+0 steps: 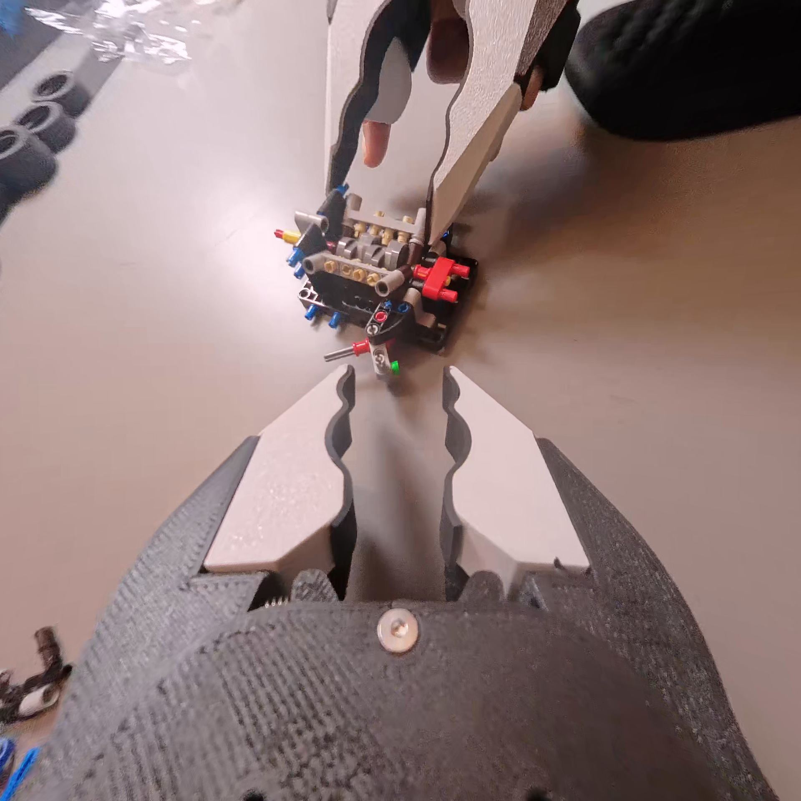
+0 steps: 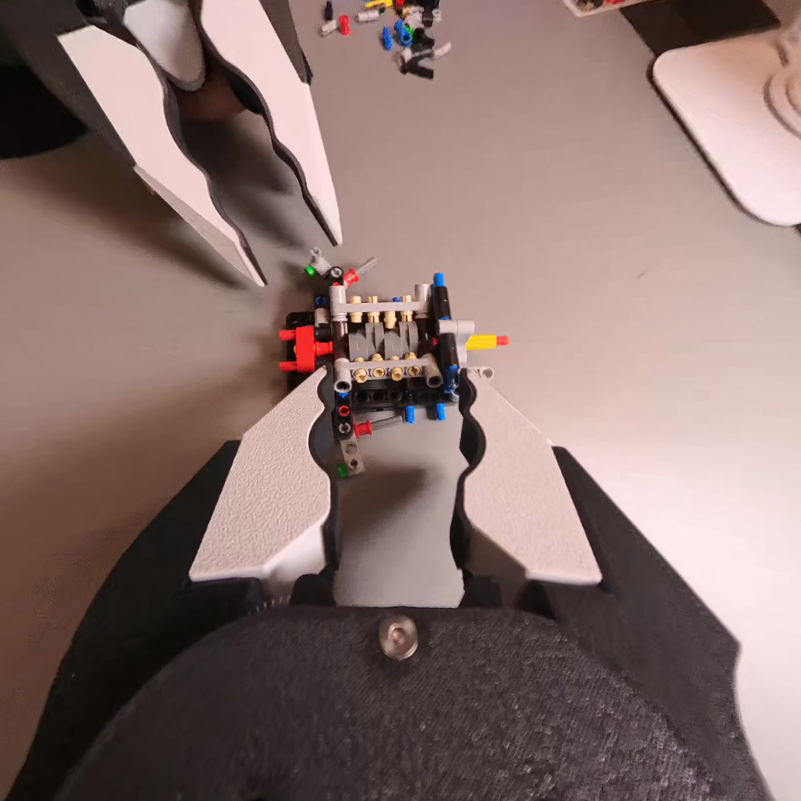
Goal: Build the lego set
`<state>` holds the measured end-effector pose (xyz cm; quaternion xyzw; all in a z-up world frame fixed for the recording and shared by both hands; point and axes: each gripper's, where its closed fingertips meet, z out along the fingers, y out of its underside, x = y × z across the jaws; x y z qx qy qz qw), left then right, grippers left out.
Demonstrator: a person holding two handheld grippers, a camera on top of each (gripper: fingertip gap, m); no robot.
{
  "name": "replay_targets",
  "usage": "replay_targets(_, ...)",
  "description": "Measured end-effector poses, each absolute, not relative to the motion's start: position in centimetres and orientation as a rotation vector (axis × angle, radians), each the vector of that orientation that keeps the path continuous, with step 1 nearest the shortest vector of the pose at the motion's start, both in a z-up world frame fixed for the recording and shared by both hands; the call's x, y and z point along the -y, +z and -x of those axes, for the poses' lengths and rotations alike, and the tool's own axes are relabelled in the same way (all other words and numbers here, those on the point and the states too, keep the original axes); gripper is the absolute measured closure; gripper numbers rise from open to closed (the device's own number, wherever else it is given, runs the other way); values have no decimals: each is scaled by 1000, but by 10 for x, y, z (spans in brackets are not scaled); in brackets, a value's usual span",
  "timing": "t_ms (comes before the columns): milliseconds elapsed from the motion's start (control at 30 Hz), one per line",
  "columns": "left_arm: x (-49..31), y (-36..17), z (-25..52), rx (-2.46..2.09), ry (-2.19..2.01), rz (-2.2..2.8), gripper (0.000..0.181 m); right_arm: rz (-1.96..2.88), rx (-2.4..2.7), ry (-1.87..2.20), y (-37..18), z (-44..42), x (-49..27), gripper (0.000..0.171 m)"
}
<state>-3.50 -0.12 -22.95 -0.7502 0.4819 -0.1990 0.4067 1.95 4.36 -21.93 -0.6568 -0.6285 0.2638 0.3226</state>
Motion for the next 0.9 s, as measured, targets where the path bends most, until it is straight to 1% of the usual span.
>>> replay_targets(133, -22, -224, 54, -1080, -440, 1890, 134, 1618, 1642, 661, -216, 1, -78, 115)
replay_targets(200, -30, -226, 61, -1042, -390, 1897, 135, 1590, 1548, 701, -210, 8, -90, 115)
replay_targets(267, -38, -227, 67, -1007, -333, 1911, 136, 1600, 1527, 759, -206, 4, -89, 111)
replay_targets(333, -45, -227, 70, -991, -300, 1908, 135, 1600, 1551, 721, -209, -9, -92, 111)
replay_targets(433, -57, -229, 71, -1029, -276, 1899, 126, 1633, 1602, 705, -223, -21, -92, 113)
replay_targets(533, -57, -233, 60, -1186, -410, 1864, 124, 1624, 1669, 700, -235, -20, -87, 114)
replay_targets(600, -60, -237, 56, -1235, -495, 1887, 117, 1603, 1693, 671, -236, -17, -84, 123)
replay_targets(667, -60, -242, 53, -1281, -543, 1909, 117, 1589, 1713, 613, -238, -15, -83, 131)
replay_targets(700, -57, -243, 51, -1299, -568, 1918, 119, 1594, 1712, 561, -240, -17, -86, 138)
replay_targets(733, -54, -243, 50, -1311, -583, 1918, 128, 1596, 1704, 509, -241, -18, -89, 144)
replay_targets(800, -48, -243, 52, -1334, -582, 1918, 134, 1580, 1694, 461, -240, -20, -91, 157)
replay_targets(867, -45, -243, 54, -1332, -574, 1927, 139, 1579, 1692, 481, -240, -19, -86, 158)
replay_targets(900, -44, -242, 56, -1324, -579, 1934, 145, 1578, 1696, 480, -240, -19, -85, 158)
